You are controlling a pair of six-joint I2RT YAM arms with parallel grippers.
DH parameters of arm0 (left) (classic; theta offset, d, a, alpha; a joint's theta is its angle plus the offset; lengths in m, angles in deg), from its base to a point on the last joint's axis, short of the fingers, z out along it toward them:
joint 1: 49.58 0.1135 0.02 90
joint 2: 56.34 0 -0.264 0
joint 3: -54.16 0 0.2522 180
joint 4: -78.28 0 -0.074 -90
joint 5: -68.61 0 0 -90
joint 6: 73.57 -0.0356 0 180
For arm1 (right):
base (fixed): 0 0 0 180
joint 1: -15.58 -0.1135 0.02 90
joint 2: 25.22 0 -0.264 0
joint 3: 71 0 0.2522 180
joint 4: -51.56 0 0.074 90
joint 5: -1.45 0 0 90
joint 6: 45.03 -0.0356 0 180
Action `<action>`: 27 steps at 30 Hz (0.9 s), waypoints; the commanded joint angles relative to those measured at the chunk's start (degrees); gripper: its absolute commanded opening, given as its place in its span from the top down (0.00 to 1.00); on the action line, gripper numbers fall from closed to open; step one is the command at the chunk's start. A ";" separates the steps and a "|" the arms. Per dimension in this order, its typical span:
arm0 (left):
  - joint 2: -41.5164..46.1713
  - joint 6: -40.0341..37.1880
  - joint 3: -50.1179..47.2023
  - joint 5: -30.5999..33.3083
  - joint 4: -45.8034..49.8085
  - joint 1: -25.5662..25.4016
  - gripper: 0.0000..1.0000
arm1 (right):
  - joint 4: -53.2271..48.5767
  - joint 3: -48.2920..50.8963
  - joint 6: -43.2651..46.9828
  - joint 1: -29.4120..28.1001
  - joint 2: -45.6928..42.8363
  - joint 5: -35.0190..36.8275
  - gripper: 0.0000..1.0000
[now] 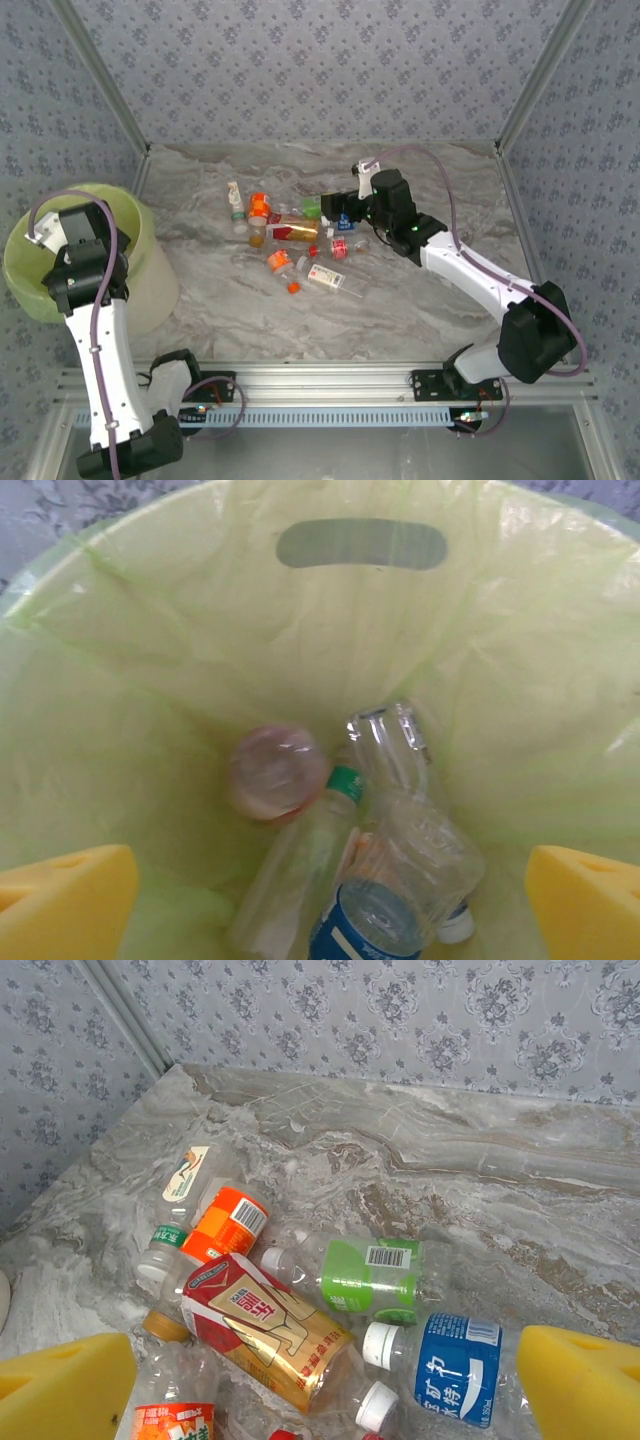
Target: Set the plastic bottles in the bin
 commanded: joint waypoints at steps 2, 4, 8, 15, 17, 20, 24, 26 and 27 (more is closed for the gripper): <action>1.23 -0.23 2.27 -5.65 -1.79 0.41 0.01 | -1.41 -1.35 0.66 0.29 0.21 0.97 0.00; 2.16 -0.98 1.84 -9.20 -3.67 0.37 0.00 | -1.36 -1.35 0.75 0.28 0.26 1.32 0.00; 4.28 -1.82 0.99 -14.91 -6.73 0.42 0.01 | -1.74 -1.35 0.66 0.30 0.31 1.98 0.00; 6.99 -1.23 1.14 -23.76 -10.93 0.36 0.01 | -7.61 -1.63 -2.27 0.42 1.67 3.84 0.00; 7.40 -1.13 1.65 -26.60 -11.48 0.38 0.01 | -9.21 -0.80 -2.41 0.43 1.67 0.81 0.00; 7.86 -0.45 2.21 -31.58 -12.65 0.36 0.01 | -12.59 0.47 -1.05 0.45 0.97 -4.80 0.00; 9.47 -0.74 -0.80 -39.77 -18.61 0.34 0.01 | -20.77 1.40 1.54 0.24 0.26 -6.97 0.00; 9.99 -0.68 -2.88 -43.21 -21.83 0.14 0.01 | -23.97 2.04 3.13 0.18 0.17 -9.63 0.00; 9.91 -0.27 -3.35 -44.57 -22.42 -0.03 0.01 | -25.57 2.32 4.44 0.08 0.38 -11.88 0.00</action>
